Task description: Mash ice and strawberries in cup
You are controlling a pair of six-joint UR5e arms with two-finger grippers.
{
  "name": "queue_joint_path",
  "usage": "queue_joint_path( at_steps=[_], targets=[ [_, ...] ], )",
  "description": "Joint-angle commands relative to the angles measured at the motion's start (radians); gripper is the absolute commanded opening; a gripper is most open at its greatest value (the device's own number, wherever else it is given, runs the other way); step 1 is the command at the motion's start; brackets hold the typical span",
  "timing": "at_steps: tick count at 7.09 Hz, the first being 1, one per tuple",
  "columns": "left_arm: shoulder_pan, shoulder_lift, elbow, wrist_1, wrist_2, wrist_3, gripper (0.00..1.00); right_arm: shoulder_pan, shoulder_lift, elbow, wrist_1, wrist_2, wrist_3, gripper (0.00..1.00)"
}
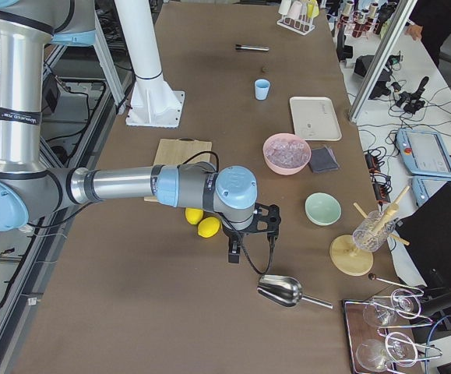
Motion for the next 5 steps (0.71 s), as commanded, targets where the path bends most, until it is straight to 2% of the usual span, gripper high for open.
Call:
queue_joint_path(
  at_steps=[1,5],
  targets=[
    [-0.002,0.002,-0.003,-0.002,-0.008,0.002,0.98,0.0,0.001,0.0,0.0,-0.002,-0.001,0.99],
    [-0.003,0.029,-0.011,-0.003,-0.006,0.002,0.98,0.0,0.001,0.003,0.0,0.0,-0.001,0.99]
  ],
)
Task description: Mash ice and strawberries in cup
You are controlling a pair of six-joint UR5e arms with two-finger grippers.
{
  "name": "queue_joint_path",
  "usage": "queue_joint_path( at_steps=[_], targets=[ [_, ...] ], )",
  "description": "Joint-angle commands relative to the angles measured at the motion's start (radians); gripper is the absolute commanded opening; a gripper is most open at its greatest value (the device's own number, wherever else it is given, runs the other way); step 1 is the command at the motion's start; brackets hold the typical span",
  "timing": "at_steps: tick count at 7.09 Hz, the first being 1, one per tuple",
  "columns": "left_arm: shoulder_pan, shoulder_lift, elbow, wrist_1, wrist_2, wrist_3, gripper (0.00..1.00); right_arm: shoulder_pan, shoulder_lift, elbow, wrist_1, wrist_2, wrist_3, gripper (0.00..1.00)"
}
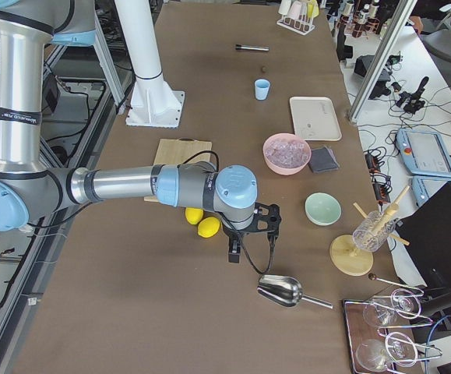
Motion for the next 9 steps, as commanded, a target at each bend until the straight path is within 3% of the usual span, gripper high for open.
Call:
queue_joint_path(
  at_steps=[1,9],
  targets=[
    [-0.001,0.026,-0.027,0.001,-0.004,0.003,0.98,0.0,0.002,0.002,0.0,-0.001,0.001,0.99],
    [-0.006,0.053,-0.033,0.001,-0.004,0.004,0.98,0.0,0.011,0.028,0.002,0.0,0.005,0.99]
  ],
)
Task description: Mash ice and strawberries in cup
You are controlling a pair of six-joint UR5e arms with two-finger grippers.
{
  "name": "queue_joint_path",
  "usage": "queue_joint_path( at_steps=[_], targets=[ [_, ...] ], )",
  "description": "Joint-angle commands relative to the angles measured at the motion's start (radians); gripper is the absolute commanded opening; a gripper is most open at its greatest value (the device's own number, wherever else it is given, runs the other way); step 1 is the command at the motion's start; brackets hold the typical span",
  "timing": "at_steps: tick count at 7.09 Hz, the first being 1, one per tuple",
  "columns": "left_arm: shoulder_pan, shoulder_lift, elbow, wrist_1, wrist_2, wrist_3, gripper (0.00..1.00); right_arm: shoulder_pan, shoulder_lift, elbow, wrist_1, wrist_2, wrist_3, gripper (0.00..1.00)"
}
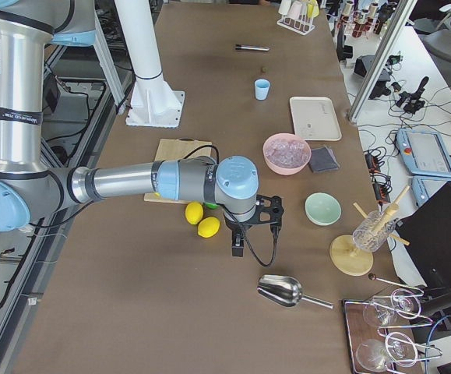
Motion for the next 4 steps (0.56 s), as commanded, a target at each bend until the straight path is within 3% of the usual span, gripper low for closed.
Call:
queue_joint_path(
  at_steps=[1,4],
  targets=[
    [-0.001,0.001,0.0,0.0,0.0,0.0,0.98,0.0,0.002,0.002,0.0,0.0,0.0,0.99],
    [-0.009,0.002,-0.002,-0.002,-0.002,0.0,0.98,-0.069,0.088,0.002,0.003,-0.017,0.003,0.99]
  ],
)
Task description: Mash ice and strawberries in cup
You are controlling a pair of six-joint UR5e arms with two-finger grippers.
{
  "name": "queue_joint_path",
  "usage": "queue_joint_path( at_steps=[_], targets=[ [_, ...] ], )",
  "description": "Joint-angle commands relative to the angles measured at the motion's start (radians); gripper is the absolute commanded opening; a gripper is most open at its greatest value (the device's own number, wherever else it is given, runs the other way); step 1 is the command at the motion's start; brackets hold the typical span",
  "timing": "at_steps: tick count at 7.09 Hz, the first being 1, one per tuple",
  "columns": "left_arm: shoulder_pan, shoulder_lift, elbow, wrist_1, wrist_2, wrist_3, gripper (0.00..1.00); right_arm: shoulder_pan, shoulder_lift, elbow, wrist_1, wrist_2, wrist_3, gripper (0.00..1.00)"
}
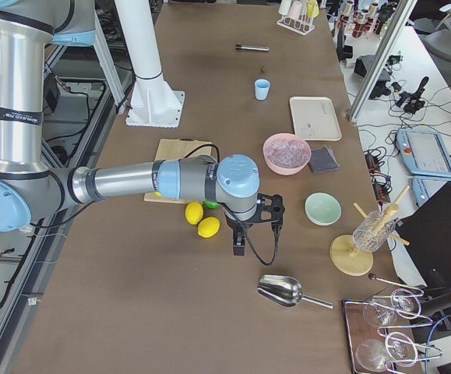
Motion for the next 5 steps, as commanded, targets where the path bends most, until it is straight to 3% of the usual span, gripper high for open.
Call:
queue_joint_path(
  at_steps=[1,3,5],
  targets=[
    [-0.007,0.0,-0.001,-0.001,-0.001,0.0,0.98,-0.114,0.098,0.009,0.007,-0.026,0.001,0.99],
    [-0.009,0.002,-0.001,-0.004,-0.001,0.002,0.98,-0.228,0.203,0.017,0.019,-0.058,-0.001,0.99],
    [-0.024,0.0,-0.006,-0.004,-0.001,0.003,0.98,-0.409,0.293,0.003,0.057,-0.196,-0.01,0.99]
  ],
)
